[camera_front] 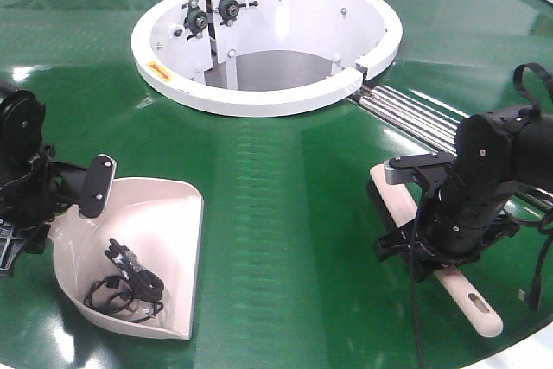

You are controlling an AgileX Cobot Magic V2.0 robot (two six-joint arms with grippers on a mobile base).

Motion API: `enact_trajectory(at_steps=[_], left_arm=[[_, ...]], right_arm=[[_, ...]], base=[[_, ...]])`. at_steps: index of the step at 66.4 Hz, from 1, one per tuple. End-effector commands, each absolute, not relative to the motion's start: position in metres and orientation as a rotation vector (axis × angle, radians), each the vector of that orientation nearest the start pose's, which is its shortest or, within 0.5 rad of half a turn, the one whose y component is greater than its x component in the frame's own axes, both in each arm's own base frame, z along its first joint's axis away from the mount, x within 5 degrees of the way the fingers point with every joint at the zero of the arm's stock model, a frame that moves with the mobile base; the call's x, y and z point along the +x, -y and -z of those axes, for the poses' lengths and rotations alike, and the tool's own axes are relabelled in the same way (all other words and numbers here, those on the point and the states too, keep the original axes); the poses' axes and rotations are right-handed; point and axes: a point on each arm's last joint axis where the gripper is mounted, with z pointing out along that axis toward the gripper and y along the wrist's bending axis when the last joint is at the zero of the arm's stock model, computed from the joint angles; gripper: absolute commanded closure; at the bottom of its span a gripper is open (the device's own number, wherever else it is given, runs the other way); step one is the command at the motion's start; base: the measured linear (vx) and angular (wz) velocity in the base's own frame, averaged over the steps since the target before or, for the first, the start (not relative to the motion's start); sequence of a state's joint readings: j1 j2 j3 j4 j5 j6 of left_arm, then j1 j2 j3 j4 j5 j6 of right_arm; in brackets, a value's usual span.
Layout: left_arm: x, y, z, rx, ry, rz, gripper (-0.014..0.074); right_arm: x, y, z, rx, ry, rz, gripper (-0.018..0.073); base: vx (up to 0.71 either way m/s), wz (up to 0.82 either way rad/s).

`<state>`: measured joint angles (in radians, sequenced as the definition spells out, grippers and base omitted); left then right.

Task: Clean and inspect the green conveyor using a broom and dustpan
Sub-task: 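Move the brush back and lay it on the belt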

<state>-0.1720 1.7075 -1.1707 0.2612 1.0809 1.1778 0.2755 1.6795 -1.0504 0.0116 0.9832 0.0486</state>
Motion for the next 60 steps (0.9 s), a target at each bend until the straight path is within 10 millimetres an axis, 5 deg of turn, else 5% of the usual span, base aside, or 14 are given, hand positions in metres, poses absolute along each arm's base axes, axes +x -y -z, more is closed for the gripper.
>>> enact_trajectory(at_steps=[1, 41, 60], left_arm=[[0.3191, 0.0365, -0.2397, 2.071, -2.315, -0.431, 0.0603], [0.3217, 0.0439, -0.239, 1.988, -2.295, -0.353, 0.0595], [0.3211, 0.0441, -0.2389, 1.988, -2.301, -0.345, 0.0463]], right_arm=[[0.2924, -0.0815, -0.2115, -0.34, -3.01, -0.043, 0.0545], [0.2941, -0.0821, -0.2017, -0.345, -3.052, -0.035, 0.0478], [0.2937, -0.0818, -0.2016, -0.352, -3.056, -0.031, 0.0386]], base=[[0.0, 0.0], [0.0, 0.0], [0.0, 0.0]])
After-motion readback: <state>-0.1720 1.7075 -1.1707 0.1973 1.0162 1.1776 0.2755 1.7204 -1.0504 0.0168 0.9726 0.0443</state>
